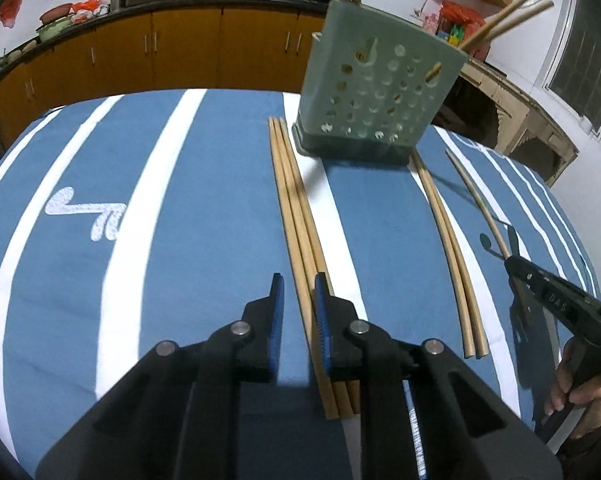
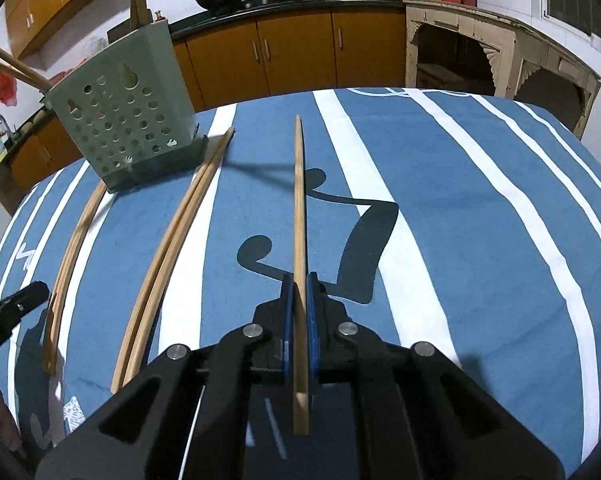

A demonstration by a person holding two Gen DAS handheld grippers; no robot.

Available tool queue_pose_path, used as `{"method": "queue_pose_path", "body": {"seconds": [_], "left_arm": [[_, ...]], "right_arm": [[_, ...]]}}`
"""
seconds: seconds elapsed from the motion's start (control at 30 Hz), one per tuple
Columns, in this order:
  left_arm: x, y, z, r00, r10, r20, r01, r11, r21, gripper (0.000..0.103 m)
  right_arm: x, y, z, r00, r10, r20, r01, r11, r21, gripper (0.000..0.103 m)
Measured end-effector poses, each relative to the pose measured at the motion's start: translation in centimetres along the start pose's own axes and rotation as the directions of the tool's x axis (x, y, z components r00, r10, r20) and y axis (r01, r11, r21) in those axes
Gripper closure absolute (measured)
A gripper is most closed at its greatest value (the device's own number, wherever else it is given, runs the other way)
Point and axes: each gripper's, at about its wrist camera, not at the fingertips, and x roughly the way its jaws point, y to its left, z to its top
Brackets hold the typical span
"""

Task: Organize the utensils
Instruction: 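Close the left tool on a wooden chopstick while the right tool grasps another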

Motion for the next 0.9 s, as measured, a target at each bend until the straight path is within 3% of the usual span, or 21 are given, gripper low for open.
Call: {"method": "queue_pose_path", "body": {"seconds": [0.27,0.5,0.6,0.9], "left_arm": [[0.7,0.4,0.0,0.998,0.058,-0.011,-0.058,0.998,-0.014,0.094],[0.3,3.7,0.6,0.989,0.146,0.003,-0.146,0.986,-0.082,0.094],[0.1,5.2,0.7,0.988,0.152,-0.002,-0.151,0.982,-0.112,0.095],[-0.8,5.3,-0.3,0.995,0.103,0.008,-0.102,0.993,-0.067,0.094]], "right_arm": [[0.0,0.1,0.0,1.0,-0.002,0.0,0.002,1.0,-0.006,0.095],[0.1,-0.5,0.2,1.0,-0.011,0.004,0.011,1.0,0.021,0.095],[0.0,-0.6,0.1,1.0,-0.01,0.004,0.01,1.0,0.022,0.095],[-0.3,-0.6,-0.2,1.0,0.003,0.001,-0.003,1.0,0.017,0.095]]}}
